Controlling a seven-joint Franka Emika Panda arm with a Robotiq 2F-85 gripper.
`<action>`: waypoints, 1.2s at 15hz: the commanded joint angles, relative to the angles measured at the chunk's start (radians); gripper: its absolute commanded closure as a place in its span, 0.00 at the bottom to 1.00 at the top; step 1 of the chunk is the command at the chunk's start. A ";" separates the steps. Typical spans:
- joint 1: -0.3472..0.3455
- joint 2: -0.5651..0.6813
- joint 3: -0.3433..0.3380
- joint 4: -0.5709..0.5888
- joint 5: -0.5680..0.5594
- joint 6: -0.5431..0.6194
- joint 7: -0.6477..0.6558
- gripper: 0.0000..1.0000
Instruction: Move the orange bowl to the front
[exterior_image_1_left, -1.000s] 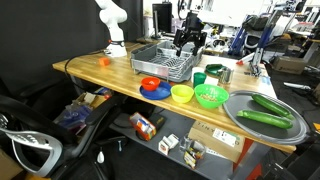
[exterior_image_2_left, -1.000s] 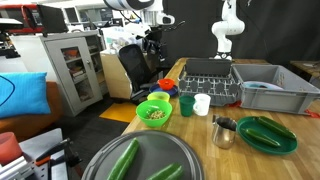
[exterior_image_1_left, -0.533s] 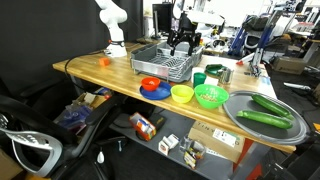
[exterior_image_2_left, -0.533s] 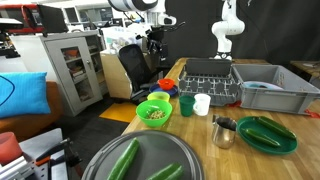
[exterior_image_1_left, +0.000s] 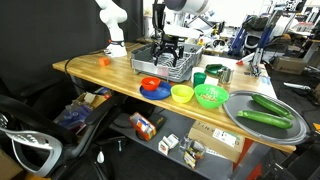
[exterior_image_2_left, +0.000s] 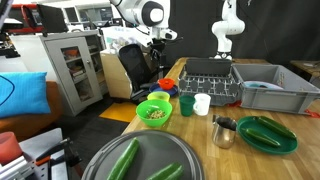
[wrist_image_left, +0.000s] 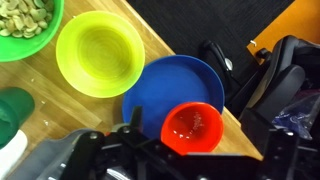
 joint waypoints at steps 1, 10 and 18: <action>0.006 0.022 -0.007 0.025 0.022 0.001 -0.004 0.00; 0.027 0.047 -0.035 0.052 -0.007 0.000 0.035 0.00; -0.001 0.178 -0.006 0.105 0.083 0.082 0.030 0.00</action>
